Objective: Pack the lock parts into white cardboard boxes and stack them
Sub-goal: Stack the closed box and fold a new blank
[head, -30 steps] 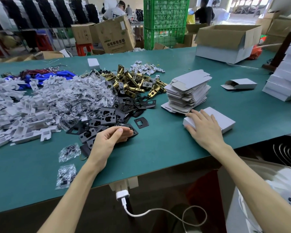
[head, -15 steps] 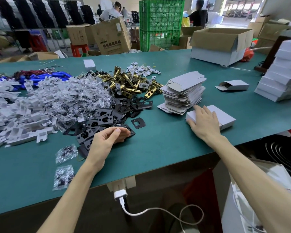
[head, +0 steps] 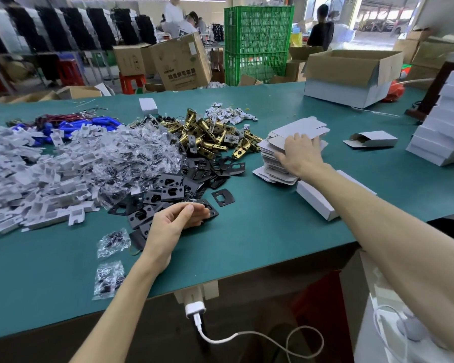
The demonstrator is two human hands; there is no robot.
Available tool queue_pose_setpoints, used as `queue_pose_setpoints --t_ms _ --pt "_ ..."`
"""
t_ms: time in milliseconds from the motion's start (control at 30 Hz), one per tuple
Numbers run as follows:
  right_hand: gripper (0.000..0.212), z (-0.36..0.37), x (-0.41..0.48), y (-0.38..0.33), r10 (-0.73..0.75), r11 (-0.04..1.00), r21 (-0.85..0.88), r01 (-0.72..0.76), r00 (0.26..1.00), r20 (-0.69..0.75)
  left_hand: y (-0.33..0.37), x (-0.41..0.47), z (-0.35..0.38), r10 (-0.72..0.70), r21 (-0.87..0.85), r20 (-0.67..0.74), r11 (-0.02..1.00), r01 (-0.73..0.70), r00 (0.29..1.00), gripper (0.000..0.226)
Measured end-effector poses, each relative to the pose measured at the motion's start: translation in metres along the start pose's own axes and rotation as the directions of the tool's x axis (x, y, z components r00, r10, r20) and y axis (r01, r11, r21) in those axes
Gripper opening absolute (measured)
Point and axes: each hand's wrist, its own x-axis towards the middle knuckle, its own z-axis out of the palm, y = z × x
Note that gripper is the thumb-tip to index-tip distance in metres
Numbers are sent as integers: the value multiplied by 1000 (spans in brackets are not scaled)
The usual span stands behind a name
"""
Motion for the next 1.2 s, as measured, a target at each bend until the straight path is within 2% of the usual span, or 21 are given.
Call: queue_pose_setpoints --t_ms 100,233,333,400,500,600,733,867,1000,1067,1200 --pt "21 0 -8 5 -78 997 8 80 986 -151 -1 1 0 1 -12 -3 1000 -1 1000 25" --pt "18 -9 -23 5 -73 983 153 103 979 -190 0 2 0 -6 -10 0 1000 6 1000 25" --pt "22 -14 -35 0 -76 939 289 184 934 -349 -1 2 1 -5 10 -2 1000 5 1000 25" --pt "26 -18 -45 -8 -112 874 365 322 863 -493 -1 2 1 -8 19 -10 1000 8 1000 26" --pt "30 -22 -63 -32 -191 691 465 554 760 -622 1 1 0 -1 12 -19 1000 2 1000 29" --pt "35 -16 -84 -61 -238 552 546 630 747 -621 4 0 0 -2 -12 -19 1000 2 1000 40" --pt "40 14 -120 -93 -377 444 589 676 737 -561 11 0 -1 -40 -152 -30 988 35 999 66" --pt "42 48 -151 -118 -431 358 647 673 734 -524 14 0 -6 -31 -296 19 955 35 999 103" --pt "48 65 -158 -126 -441 337 698 631 761 -476 18 -4 -14 -151 -557 96 811 179 984 83" --pt "53 66 -155 -125 -436 324 744 585 790 -431 21 -3 -18 -158 -615 131 761 206 979 76" --pt "63 65 -151 -125 -427 277 855 438 853 -299 25 -1 -20 -136 -669 149 716 201 979 87"
